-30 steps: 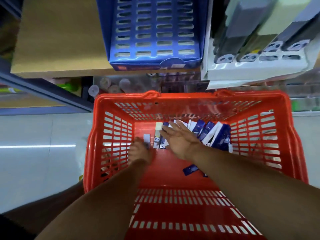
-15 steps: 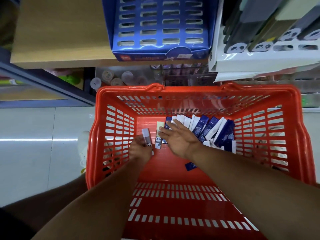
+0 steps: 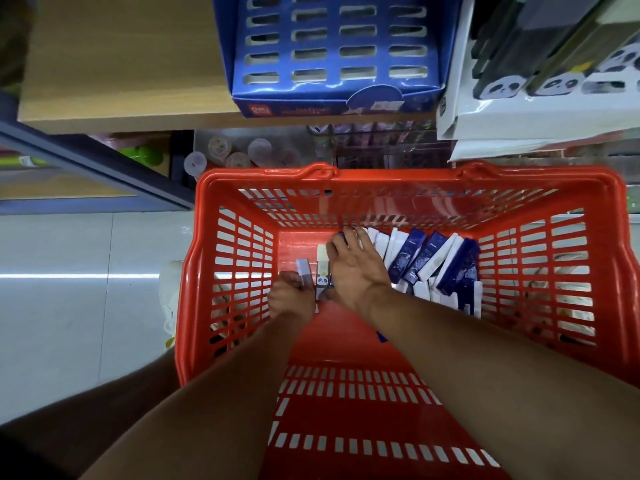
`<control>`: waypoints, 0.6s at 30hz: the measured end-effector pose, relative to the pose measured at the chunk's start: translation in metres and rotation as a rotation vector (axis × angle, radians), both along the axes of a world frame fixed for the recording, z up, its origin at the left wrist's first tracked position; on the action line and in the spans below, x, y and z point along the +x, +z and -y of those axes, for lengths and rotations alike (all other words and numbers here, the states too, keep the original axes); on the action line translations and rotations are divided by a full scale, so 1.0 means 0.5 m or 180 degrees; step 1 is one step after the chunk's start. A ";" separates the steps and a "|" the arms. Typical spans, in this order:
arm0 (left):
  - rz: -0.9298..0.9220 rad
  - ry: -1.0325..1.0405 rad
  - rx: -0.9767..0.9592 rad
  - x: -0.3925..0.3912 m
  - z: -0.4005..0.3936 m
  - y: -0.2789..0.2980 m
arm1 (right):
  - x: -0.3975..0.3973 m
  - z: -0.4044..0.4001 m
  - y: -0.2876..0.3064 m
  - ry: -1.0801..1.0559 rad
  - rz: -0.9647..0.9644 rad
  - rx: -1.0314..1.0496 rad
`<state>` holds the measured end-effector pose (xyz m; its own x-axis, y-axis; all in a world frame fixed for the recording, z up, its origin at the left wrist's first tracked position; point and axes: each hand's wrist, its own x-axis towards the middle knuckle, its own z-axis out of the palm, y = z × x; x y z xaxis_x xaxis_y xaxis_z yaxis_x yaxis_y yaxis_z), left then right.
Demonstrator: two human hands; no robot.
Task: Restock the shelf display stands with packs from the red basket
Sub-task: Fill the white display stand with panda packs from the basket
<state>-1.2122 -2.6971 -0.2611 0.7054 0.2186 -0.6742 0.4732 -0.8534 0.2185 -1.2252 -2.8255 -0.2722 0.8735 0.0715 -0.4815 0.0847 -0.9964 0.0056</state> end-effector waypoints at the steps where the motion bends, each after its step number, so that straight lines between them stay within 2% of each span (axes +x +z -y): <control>1: 0.0025 -0.0049 0.0001 0.001 0.001 0.002 | 0.000 -0.008 -0.001 -0.0001 0.0088 -0.0047; 4: 0.0097 -0.0236 0.0150 -0.001 0.007 0.012 | 0.008 -0.023 0.001 -0.0160 -0.0035 0.0044; 9: -0.0017 -0.0001 0.0145 -0.019 0.001 0.026 | 0.017 -0.040 0.011 -0.0312 0.0304 0.0409; 12: -0.0031 0.0104 -0.0044 -0.025 -0.012 0.038 | 0.001 -0.042 0.021 -0.0583 0.0423 0.0875; 16: 0.0154 0.0270 -0.0311 -0.032 -0.026 0.082 | -0.014 -0.036 0.089 -0.1485 0.0219 0.2028; 18: 0.0308 0.0320 -0.0440 -0.033 -0.029 0.117 | -0.012 -0.018 0.146 -0.1487 0.0108 0.2020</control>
